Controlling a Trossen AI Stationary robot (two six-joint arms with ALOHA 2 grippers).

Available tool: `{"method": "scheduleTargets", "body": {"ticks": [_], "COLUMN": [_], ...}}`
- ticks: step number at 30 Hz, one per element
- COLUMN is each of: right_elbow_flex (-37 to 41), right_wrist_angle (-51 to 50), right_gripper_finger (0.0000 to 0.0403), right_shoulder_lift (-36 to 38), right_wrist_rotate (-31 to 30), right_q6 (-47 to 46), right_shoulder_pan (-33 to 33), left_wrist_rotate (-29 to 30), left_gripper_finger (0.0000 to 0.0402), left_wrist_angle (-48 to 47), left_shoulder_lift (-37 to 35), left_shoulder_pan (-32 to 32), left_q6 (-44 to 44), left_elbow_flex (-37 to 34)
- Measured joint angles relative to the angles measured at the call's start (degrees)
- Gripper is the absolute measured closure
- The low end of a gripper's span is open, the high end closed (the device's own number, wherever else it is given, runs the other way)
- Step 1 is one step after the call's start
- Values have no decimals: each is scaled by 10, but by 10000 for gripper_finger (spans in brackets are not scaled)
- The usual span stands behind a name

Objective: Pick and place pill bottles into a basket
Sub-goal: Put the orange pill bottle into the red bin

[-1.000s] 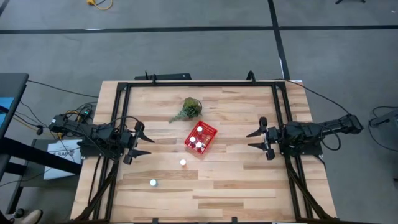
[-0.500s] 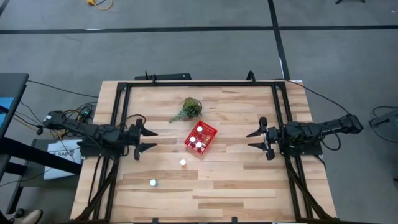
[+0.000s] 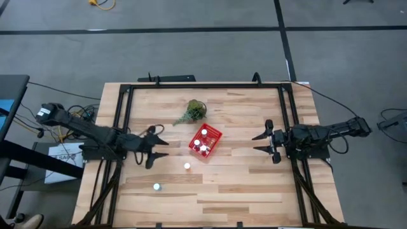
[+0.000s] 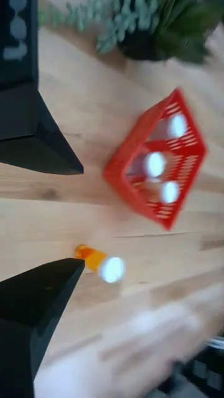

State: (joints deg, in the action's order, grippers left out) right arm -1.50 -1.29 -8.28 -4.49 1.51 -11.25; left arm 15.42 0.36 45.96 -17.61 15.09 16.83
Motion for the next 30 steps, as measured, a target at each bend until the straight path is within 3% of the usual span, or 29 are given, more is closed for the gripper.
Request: {"method": "scheduleTargets", "body": {"ticks": [7, 16, 30], "right_elbow_flex": [0, 0, 0], "right_wrist_angle": [0, 0, 0], "right_gripper_finger": [234, 234, 234], "right_shoulder_lift": [0, 0, 0], "right_wrist_rotate": [0, 0, 0], "right_q6": [0, 0, 0], "right_shoulder_pan": [0, 0, 0], "left_wrist_rotate": [-13, -16, -21], "left_gripper_finger": [180, 180, 179], "left_wrist_angle": [0, 2, 3], "left_shoulder_lift": [164, 325, 455], "left_shoulder_pan": [-14, -29, -29], "left_q6": [-4, 5, -16], "left_elbow_flex": [69, 150, 237]}}
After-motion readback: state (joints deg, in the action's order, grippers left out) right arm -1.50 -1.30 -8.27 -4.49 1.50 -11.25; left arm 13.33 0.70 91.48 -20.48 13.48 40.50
